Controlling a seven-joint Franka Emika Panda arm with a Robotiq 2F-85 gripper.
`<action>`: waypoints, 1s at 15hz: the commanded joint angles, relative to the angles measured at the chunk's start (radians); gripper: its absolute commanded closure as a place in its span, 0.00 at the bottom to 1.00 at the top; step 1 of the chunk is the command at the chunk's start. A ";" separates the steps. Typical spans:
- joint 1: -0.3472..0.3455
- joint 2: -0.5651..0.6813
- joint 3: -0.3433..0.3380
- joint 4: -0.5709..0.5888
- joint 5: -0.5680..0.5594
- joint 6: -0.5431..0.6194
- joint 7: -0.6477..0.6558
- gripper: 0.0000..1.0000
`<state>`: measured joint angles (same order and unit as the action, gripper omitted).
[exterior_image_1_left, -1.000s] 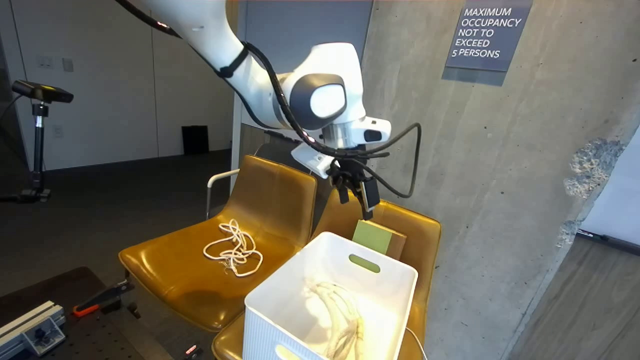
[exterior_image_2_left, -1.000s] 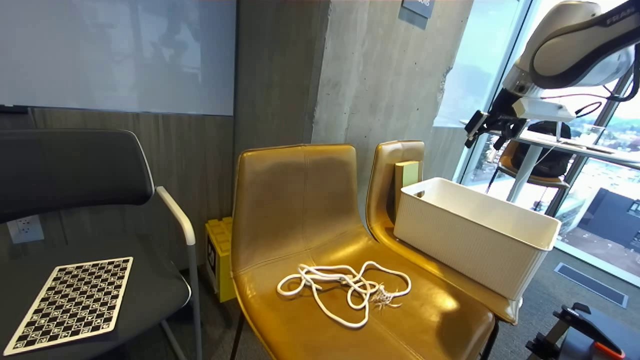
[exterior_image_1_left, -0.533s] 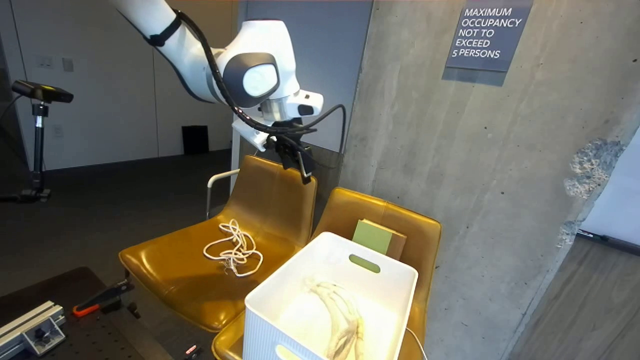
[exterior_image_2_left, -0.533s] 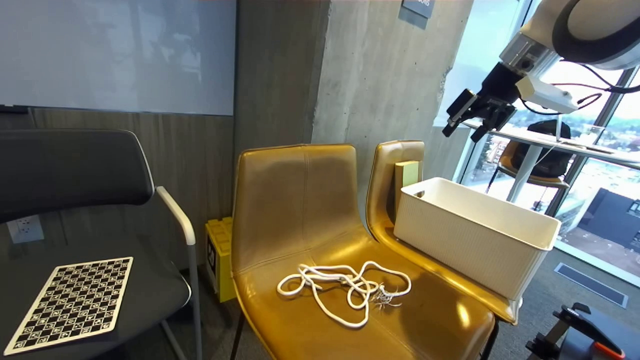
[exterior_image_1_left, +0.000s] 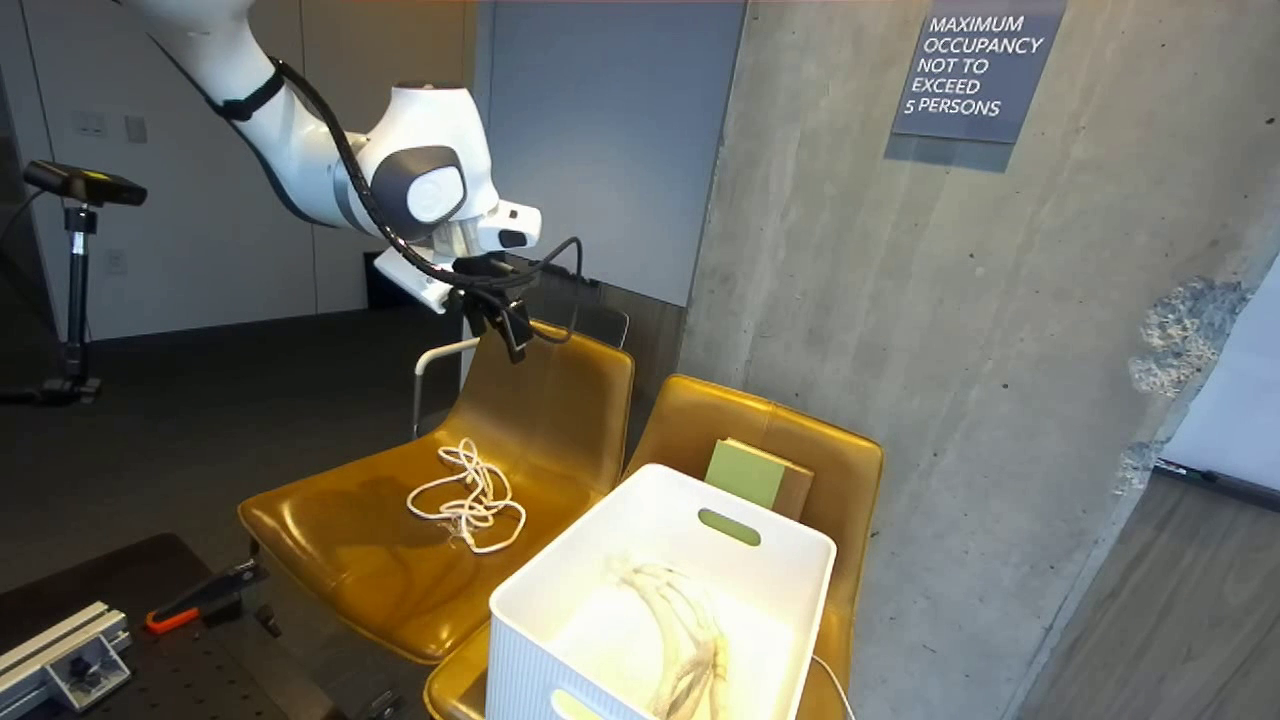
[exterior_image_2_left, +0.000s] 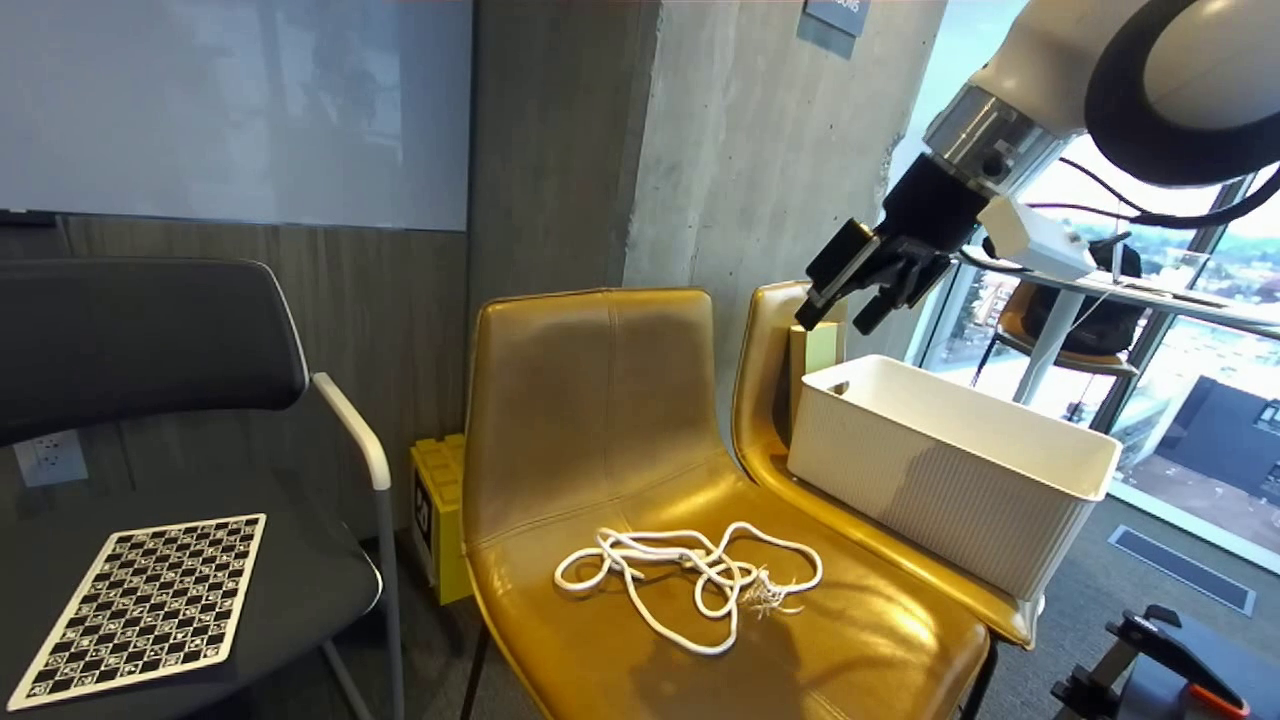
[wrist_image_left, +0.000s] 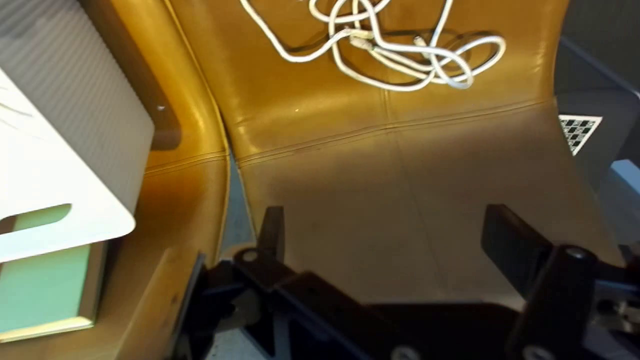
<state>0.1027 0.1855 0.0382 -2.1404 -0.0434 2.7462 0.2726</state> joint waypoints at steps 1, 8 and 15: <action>0.066 0.118 0.000 0.061 -0.073 0.046 0.033 0.00; 0.225 0.408 -0.107 0.265 -0.222 0.061 0.083 0.00; 0.319 0.642 -0.236 0.442 -0.258 0.051 0.077 0.00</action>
<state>0.3897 0.7374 -0.1436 -1.7959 -0.2756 2.7907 0.3373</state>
